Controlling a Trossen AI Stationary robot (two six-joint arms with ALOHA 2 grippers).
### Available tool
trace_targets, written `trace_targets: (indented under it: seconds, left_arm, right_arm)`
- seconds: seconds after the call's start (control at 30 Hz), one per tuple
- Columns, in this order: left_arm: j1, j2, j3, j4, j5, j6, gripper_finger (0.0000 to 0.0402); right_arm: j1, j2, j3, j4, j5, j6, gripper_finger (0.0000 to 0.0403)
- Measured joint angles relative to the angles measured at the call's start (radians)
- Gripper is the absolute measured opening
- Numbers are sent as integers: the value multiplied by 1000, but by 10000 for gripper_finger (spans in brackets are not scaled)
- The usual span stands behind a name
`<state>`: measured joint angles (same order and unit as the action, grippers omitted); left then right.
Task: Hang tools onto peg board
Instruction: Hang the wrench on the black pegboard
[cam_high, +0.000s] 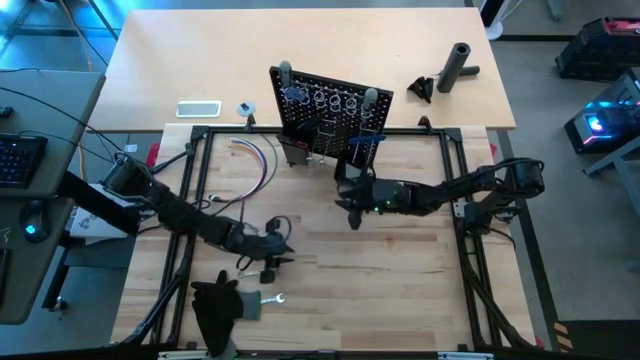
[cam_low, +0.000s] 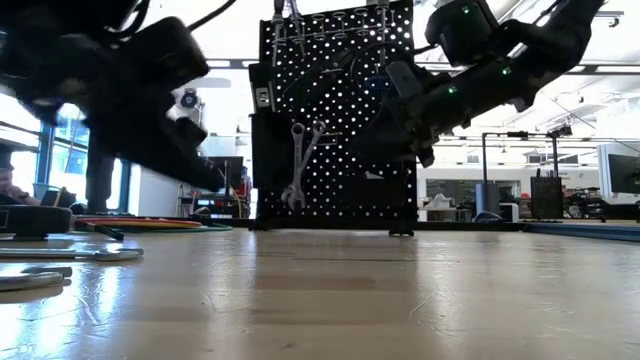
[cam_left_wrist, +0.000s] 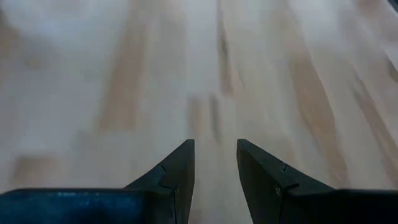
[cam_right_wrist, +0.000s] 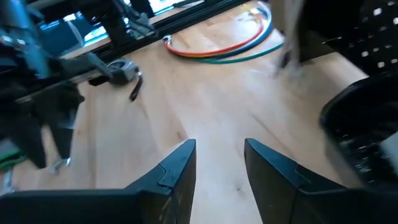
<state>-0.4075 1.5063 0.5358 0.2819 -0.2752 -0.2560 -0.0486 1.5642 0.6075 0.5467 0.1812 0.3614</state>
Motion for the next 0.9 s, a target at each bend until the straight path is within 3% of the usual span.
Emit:
trace_targets:
  seconds: [0.23,0.6,0.9]
  left_arm:
    - [-67,0,0,-146,101,-105,113]
    - [-113,0,0,-245,48,-148,113]
    - [-103,40,5,-254,24,-76,113]
  right_arm:
    - [66,-6,-1,-34,-3,4,131]
    - [154,-35,-1,-86,8,-5,131]
    - [204,-35,-1,-105,23,-23,131]
